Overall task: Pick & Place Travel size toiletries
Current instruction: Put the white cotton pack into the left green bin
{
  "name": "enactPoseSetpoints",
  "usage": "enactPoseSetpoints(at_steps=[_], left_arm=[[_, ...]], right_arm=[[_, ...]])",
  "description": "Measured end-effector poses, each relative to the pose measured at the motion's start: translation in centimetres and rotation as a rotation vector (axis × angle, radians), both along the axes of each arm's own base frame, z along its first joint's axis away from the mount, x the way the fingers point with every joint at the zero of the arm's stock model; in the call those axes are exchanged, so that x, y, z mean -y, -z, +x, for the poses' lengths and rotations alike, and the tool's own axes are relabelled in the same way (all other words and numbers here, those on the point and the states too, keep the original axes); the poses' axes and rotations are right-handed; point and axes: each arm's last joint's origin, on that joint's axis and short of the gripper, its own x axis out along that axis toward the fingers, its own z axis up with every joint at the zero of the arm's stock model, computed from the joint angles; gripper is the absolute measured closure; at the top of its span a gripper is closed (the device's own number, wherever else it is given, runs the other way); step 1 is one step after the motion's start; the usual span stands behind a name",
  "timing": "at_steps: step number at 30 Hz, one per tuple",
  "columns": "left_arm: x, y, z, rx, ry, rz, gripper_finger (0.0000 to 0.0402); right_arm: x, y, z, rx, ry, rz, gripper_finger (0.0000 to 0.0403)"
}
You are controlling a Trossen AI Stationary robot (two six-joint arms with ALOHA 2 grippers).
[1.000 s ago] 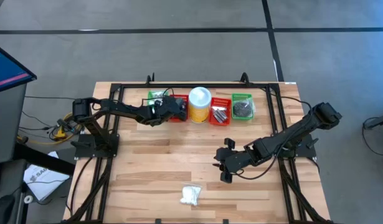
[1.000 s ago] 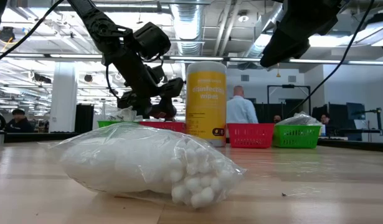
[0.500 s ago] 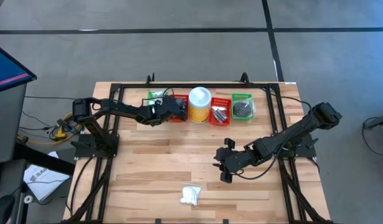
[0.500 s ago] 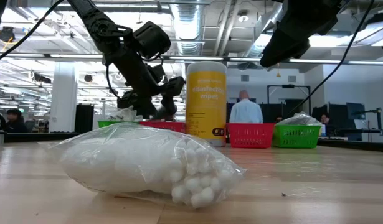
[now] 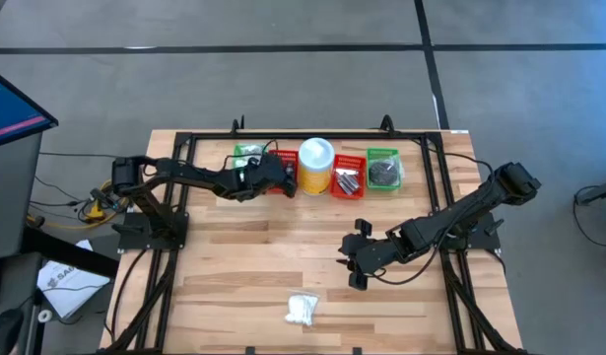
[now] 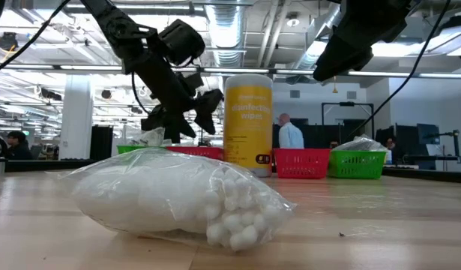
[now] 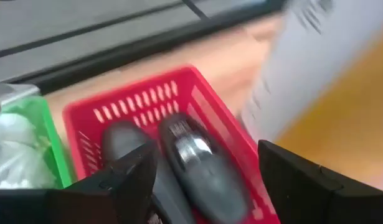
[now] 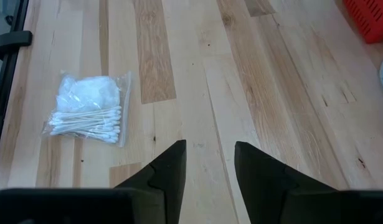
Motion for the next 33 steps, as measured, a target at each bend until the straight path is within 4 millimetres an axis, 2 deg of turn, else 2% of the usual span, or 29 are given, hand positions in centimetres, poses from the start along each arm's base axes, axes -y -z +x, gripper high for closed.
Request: enactPoseSetpoints(at_steps=[6, 14, 23, 28, 33], left_arm=[[2.6, -0.9, 0.4, 0.001, 0.200, -0.035, 0.0144], [9.0, -1.1, 1.1, -0.010, 0.438, -0.034, 0.0145], [16.3, -0.9, 0.4, -0.011, 0.664, -0.035, 0.0148], [19.2, -0.8, -0.2, 0.005, 0.753, -0.035, 0.0148], [20.9, -0.6, -0.6, 0.007, 0.809, -0.033, 0.0151]], right_arm=[[0.0, 0.0, 0.0, 0.000, 0.000, 0.000, 0.0275], [0.0, 0.0, 0.0, 0.002, 0.000, 0.002, 0.0275], [0.0, 0.0, 0.0, 0.001, 0.000, 0.002, 0.0275], [0.0, 0.0, 0.0, 0.001, 0.001, 0.002, 0.0275], [0.0, 0.0, 0.0, 0.002, 0.001, 0.002, 0.0275]])
